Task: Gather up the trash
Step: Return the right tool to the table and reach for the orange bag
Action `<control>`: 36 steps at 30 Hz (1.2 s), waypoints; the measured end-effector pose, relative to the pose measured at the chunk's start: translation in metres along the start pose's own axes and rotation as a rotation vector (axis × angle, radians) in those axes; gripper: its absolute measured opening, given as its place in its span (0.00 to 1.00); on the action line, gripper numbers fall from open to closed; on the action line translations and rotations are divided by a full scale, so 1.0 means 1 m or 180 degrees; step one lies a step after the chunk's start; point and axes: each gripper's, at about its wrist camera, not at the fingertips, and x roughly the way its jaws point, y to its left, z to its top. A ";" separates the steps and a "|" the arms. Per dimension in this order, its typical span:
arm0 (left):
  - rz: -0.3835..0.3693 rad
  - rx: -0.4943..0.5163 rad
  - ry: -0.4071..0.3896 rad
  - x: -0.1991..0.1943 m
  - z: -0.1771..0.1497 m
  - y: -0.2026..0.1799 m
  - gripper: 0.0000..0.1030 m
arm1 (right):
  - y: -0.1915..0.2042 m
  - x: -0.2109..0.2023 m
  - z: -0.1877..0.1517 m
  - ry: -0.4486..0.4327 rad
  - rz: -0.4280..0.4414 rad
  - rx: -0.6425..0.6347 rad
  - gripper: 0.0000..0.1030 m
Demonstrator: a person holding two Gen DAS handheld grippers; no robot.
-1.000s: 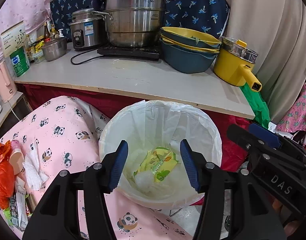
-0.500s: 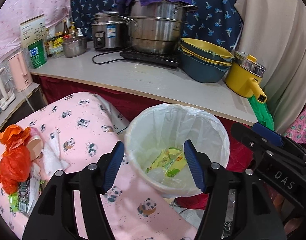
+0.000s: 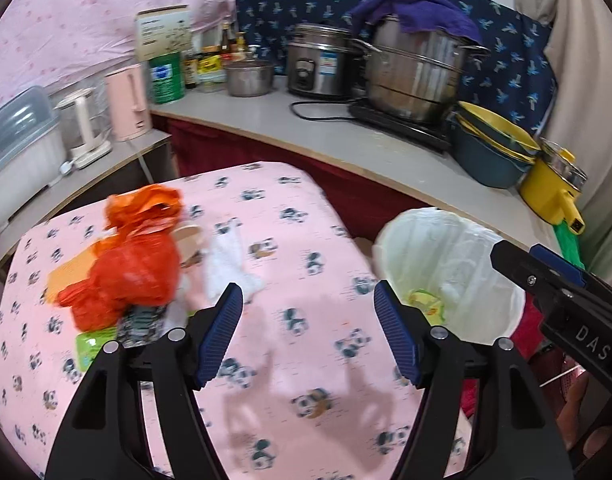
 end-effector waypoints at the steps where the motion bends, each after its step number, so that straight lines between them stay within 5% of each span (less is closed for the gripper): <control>1: 0.0053 -0.0046 0.0000 -0.003 -0.002 0.010 0.63 | 0.007 0.001 -0.001 0.0013 0.0030 -0.0033 0.60; 20: 0.0665 -0.0673 0.0024 -0.035 -0.042 0.148 0.75 | 0.111 0.032 -0.026 0.0357 0.0460 -0.0458 0.60; 36: 0.0770 -0.0750 0.0043 -0.016 -0.039 0.184 0.85 | 0.155 0.074 -0.032 0.0589 0.0618 -0.0607 0.60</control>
